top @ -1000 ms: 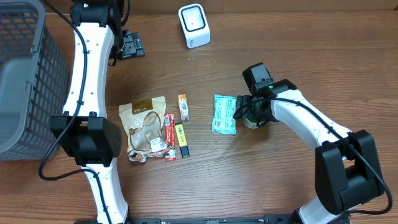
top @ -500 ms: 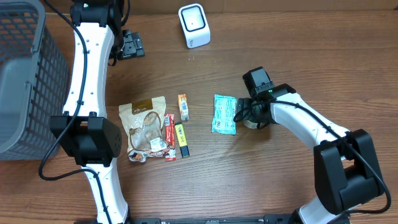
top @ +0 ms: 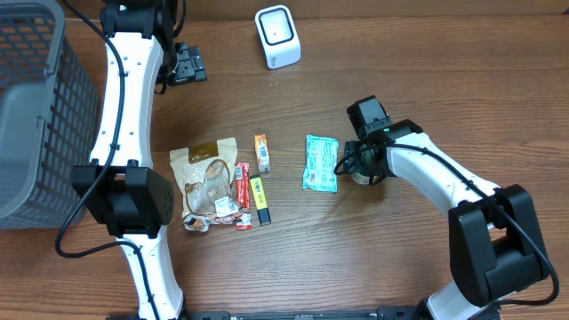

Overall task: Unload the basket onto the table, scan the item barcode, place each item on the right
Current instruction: 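Lift the jar and carry it up toward the white scanner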

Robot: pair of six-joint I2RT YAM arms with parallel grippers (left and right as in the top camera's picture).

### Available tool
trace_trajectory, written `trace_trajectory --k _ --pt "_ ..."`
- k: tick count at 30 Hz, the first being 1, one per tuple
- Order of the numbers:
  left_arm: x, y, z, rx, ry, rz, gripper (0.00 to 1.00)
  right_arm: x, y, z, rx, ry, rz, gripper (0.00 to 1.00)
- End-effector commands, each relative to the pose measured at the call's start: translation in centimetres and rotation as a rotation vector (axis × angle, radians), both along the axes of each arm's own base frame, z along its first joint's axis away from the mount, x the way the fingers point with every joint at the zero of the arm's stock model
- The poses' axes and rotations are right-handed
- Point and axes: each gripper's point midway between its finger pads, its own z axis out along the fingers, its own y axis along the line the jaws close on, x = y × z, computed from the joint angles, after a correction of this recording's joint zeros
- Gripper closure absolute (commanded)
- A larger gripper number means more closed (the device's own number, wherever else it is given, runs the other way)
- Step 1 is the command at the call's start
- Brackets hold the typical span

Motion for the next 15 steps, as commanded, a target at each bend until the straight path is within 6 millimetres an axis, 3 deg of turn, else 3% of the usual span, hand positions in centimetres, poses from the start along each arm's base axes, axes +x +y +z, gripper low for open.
trace_trajectory --k 1,3,8,15 --pt "0.0 0.3 0.4 0.018 -0.007 -0.017 0.0 0.3 -0.4 0.1 -0.013 -0.005 -0.005 0.34" --pt "0.0 0.3 0.4 0.018 -0.007 -0.017 0.0 0.7 -0.2 0.9 -0.012 -0.009 -0.005 0.41" --pt "0.0 0.3 0.4 0.018 -0.007 -0.017 0.0 1.9 0.2 4.8 -0.013 -0.017 -0.005 0.44" --pt "0.0 0.3 0.4 0.018 -0.007 -0.017 0.0 4.1 1.1 14.0 -0.002 -0.087 0.068 0.51"
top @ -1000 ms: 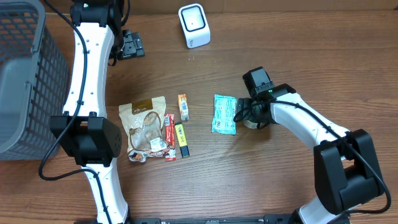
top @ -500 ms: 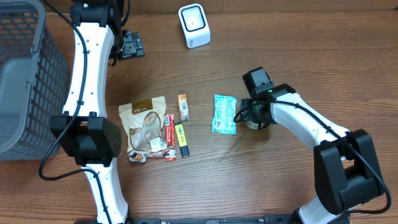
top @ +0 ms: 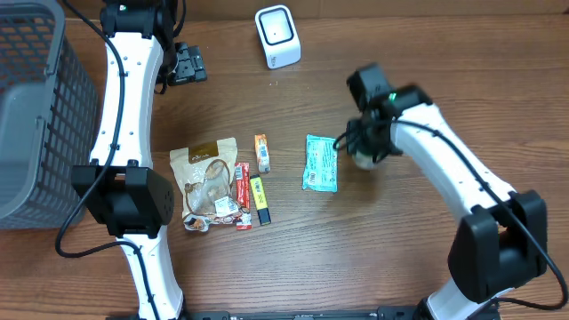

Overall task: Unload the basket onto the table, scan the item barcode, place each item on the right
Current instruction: 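Lift the jar and carry it up toward the white scanner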

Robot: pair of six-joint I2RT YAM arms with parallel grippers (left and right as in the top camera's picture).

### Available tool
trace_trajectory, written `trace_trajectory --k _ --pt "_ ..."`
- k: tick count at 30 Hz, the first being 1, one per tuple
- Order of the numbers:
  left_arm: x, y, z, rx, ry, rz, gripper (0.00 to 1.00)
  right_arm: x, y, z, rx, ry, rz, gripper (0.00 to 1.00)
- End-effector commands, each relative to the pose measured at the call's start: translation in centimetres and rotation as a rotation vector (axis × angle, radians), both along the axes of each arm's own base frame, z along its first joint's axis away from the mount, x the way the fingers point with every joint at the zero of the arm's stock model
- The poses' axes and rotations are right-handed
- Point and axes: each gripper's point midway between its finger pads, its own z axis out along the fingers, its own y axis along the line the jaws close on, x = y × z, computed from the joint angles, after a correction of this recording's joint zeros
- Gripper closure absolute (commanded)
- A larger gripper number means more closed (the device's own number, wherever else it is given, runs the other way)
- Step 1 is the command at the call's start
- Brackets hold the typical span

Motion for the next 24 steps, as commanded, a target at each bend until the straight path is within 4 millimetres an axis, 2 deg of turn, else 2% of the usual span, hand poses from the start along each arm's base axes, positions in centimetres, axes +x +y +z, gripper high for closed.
trace_trajectory --k 1,7,9,12,15,24 --pt "0.0 0.3 0.4 0.018 -0.007 -0.017 0.0 2.3 0.4 6.2 0.02 -0.124 0.031 0.53" --pt "0.0 0.3 0.4 0.018 -0.007 -0.017 0.0 2.7 2.0 15.1 0.137 -0.248 0.074 0.54" --pt "0.0 0.3 0.4 0.018 -0.007 -0.017 0.0 3.0 2.2 17.5 0.161 -0.307 0.084 0.56" --pt "0.0 0.3 0.4 0.018 -0.007 -0.017 0.0 3.6 2.6 19.7 0.189 -0.375 0.088 0.57" --pt "0.0 0.3 0.4 0.017 -0.007 -0.017 0.0 4.3 2.9 20.3 0.205 -0.412 0.09 0.56" --pt "0.0 0.3 0.4 0.018 -0.007 -0.017 0.0 5.9 3.7 20.3 0.231 -0.45 0.098 0.58"
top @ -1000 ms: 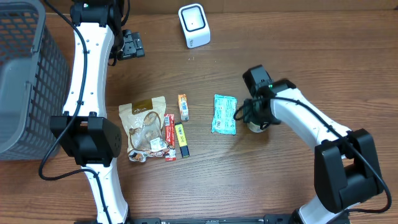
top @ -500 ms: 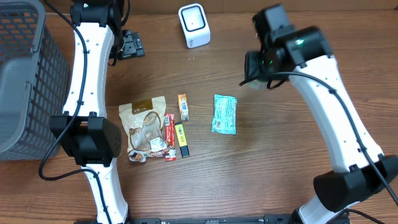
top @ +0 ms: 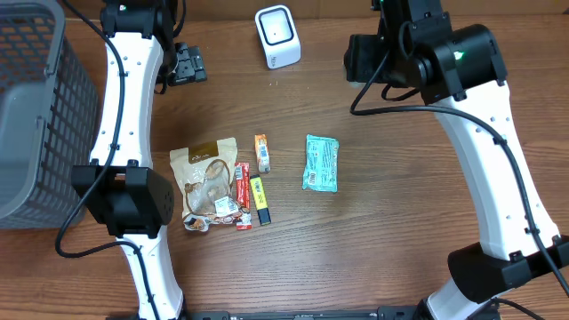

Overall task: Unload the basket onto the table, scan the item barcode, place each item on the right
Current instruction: 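Lift the jar and carry it up toward the white scanner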

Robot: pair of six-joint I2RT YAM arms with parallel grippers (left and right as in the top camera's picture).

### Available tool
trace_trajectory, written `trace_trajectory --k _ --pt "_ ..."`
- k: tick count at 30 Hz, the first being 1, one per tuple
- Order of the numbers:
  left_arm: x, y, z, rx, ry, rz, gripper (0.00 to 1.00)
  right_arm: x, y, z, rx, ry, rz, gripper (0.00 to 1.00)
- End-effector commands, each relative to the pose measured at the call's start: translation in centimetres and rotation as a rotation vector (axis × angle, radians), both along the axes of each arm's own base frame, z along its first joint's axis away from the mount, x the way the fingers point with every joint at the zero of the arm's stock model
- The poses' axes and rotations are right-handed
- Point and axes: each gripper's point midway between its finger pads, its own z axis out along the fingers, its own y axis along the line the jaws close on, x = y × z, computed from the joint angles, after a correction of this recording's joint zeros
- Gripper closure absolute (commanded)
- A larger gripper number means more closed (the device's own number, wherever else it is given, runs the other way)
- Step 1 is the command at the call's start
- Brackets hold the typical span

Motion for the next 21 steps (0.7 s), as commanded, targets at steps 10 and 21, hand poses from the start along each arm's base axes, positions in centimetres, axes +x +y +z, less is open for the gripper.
trace_trajectory --k 10,21 --pt "0.0 0.3 0.4 0.018 -0.007 -0.017 0.0 4.9 1.7 -0.3 0.043 -0.104 0.004 0.59" --pt "0.0 0.3 0.4 0.018 -0.007 -0.017 0.0 15.1 5.4 -7.5 0.081 -0.211 0.004 0.61"
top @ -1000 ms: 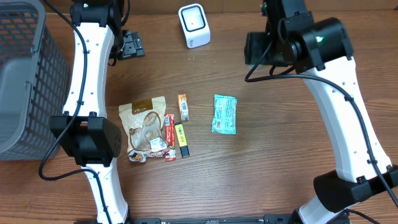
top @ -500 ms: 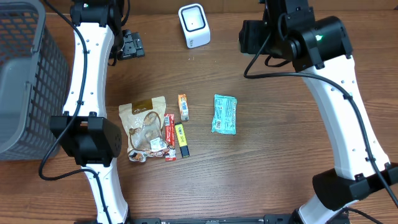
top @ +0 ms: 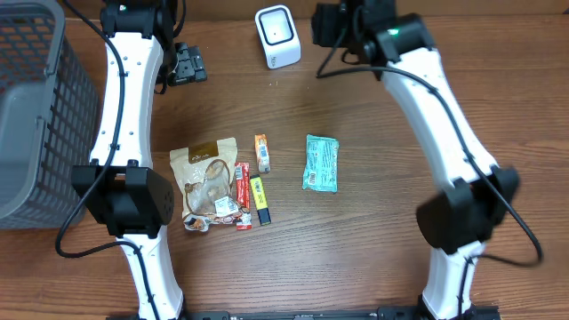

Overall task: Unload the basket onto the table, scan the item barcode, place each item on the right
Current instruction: 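Lift the jar and carry it up toward the white scanner, then hold the jar label under the scanner with the right gripper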

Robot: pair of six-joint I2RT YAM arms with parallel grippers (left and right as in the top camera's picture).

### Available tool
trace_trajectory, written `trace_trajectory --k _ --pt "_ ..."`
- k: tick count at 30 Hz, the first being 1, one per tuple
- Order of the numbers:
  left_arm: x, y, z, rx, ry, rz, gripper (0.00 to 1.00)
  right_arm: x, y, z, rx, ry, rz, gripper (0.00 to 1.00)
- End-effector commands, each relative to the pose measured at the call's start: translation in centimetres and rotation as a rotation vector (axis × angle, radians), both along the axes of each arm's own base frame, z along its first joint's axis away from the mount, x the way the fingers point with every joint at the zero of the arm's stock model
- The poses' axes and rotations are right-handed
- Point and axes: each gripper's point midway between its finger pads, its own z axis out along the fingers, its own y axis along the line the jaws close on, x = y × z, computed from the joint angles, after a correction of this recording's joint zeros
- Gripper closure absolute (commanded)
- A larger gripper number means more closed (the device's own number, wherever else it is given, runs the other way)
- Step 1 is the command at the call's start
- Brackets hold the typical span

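The white barcode scanner (top: 277, 36) stands at the back of the table. A teal packet (top: 321, 163) lies flat at mid-table with nothing near it. My right gripper (top: 325, 24) is raised at the back, just right of the scanner, and its jaws are too dark to read. My left gripper (top: 190, 64) rests at the back left, its fingers pointing right, state unclear. Left of the packet lie a small orange pack (top: 262, 152), a red stick (top: 242, 185), a yellow stick (top: 259, 197) and a brown snack bag (top: 206, 178).
A tall grey mesh basket (top: 36, 107) fills the left edge of the table. The left arm's white links (top: 129, 107) run down the left side, and the right arm's links (top: 444, 124) cross the right half above the table.
My right gripper has moved left and toward the back, from high over the right-centre to just beside the scanner. The teal packet and the left arm have not moved.
My right gripper was low on the table at the right edge of the teal packet. Then it was slightly farther back, then lifted high over the back right. It now sits next to the scanner, while the packet lies where it was.
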Motion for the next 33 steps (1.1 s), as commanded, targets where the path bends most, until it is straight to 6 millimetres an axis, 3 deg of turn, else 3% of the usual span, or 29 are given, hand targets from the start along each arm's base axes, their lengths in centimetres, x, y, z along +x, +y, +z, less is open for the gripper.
trace_trajectory --k 1,11,15,21,33 --pt "0.0 0.3 0.4 0.018 -0.007 -0.016 0.0 2.6 0.6 -1.6 0.013 -0.045 -0.003 0.61" --pt "0.0 0.3 0.4 0.018 -0.007 -0.016 0.0 10.4 3.4 -6.7 0.095 -0.262 -0.005 0.61" --pt "0.0 0.3 0.4 0.018 -0.007 -0.016 0.0 12.2 4.5 -6.6 0.147 -0.373 0.014 0.61" --pt "0.0 0.3 0.4 0.018 -0.007 -0.016 0.0 12.5 6.6 -4.9 0.27 -0.45 0.062 0.63" --pt "0.0 0.3 0.4 0.018 -0.007 -0.016 0.0 12.6 9.4 -6.3 0.318 -0.516 0.085 0.63"
